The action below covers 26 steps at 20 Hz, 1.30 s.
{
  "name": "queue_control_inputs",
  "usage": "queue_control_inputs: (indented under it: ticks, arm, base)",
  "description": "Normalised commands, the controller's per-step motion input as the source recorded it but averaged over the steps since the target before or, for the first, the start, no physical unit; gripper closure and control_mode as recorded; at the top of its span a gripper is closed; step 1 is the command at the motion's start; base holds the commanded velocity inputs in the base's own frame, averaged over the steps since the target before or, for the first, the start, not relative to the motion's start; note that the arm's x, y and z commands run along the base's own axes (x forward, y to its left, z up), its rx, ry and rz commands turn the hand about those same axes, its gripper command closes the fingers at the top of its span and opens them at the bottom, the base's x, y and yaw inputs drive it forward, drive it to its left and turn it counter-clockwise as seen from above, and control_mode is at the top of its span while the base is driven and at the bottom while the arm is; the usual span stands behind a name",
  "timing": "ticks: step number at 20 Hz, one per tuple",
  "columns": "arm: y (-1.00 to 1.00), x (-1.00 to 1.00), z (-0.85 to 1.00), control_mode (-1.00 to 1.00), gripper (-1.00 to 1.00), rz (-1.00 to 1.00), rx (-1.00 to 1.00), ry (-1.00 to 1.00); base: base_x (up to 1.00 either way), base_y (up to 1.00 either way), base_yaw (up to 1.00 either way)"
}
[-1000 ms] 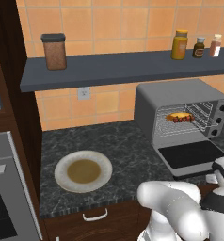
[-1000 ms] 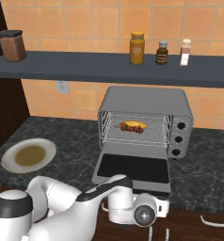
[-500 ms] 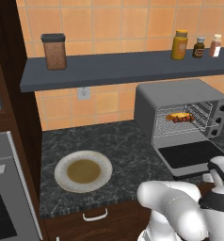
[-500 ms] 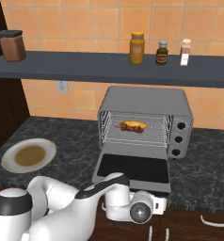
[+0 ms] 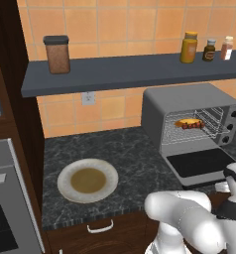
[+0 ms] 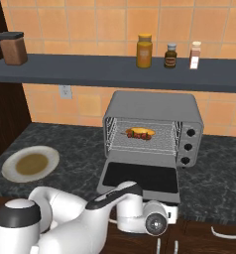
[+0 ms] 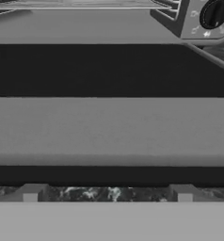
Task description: Pick up the kebab skewer and baguette bread, and place them inside the toaster oven. Close the toaster oven door and start by setting the timer.
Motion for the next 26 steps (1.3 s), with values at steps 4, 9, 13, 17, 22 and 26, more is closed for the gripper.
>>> queue_control_inputs:
  ticks: [4,9,13,17,22,26]
  arm:
    - [0.06,0.35,0.03,-1.00,-1.00,0.00,0.00,-0.03]
    - [0.14,0.23,0.24,-1.00,-1.00,0.00,0.00,-0.05]
    - [0.29,0.36,0.22,-1.00,-1.00,-0.03,0.00,-0.01]
    - [0.26,0.34,0.45,-1.00,-1.00,-0.07,0.00,-0.03]
    - [0.29,0.30,0.51,-1.00,-1.00,-0.04,0.00,-0.05]
    - [0.29,0.39,0.46,-1.00,-1.00,-0.04,0.00,-0.02]
  base:
    - [0.00,0.00,0.00]
    - [0.00,0.00,0.00]
    - [0.00,0.00,0.00]
    - [0.00,0.00,0.00]
    - [0.00,0.00,0.00]
    - [0.00,0.00,0.00]
